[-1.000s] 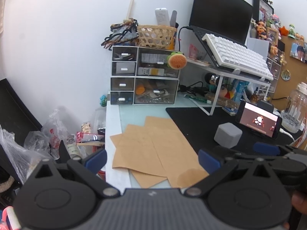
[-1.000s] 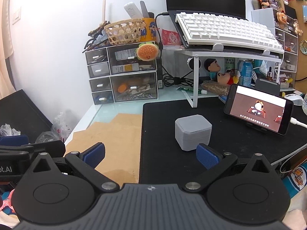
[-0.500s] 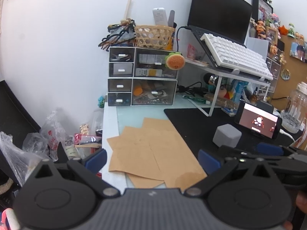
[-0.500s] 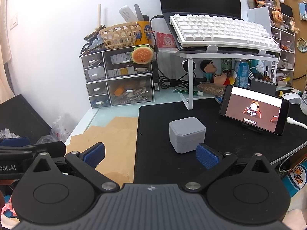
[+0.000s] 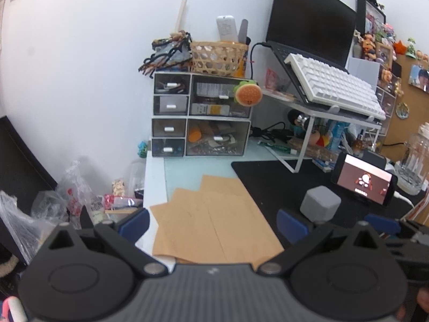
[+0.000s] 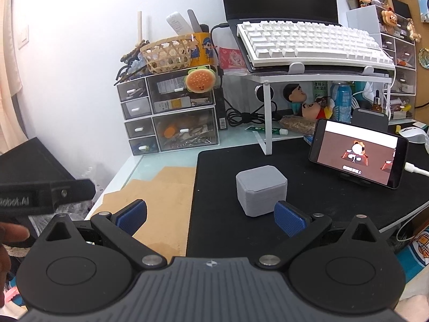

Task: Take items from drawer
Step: 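Raise the left tool toward the white drawer unit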

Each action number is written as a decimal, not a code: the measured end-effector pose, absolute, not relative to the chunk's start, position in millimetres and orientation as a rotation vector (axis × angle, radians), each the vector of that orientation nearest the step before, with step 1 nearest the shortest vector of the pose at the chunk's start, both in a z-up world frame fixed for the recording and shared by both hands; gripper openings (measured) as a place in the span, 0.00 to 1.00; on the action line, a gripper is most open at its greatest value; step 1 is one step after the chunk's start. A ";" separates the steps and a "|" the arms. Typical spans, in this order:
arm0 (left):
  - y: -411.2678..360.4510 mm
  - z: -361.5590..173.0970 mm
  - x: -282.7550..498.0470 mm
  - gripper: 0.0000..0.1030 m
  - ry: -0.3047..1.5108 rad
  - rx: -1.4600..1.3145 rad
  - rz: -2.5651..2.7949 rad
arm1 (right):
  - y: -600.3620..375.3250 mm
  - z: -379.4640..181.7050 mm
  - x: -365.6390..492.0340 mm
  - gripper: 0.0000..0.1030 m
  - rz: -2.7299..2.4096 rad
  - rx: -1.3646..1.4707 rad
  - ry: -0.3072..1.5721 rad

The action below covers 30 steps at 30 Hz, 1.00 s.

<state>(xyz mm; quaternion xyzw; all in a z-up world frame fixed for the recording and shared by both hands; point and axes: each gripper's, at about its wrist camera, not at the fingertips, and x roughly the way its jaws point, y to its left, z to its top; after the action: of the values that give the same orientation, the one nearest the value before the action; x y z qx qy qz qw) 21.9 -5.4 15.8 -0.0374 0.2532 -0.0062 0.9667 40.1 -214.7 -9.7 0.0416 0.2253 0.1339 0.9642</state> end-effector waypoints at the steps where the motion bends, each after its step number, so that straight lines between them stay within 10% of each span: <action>1: -5.9 17.0 23.0 1.00 0.510 -0.073 -0.011 | -215.6 -9.8 40.0 1.00 0.274 0.086 0.455; 30: -11.8 45.5 59.2 0.91 0.489 -0.056 -0.007 | -244.0 -10.4 44.0 1.00 0.338 0.161 0.435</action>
<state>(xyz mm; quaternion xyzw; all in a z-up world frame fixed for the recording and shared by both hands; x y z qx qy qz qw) 59.2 -11.8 45.5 -0.0278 0.2421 -0.0037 0.9699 44.0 -244.0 -10.4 0.0792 0.2147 0.1666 0.9591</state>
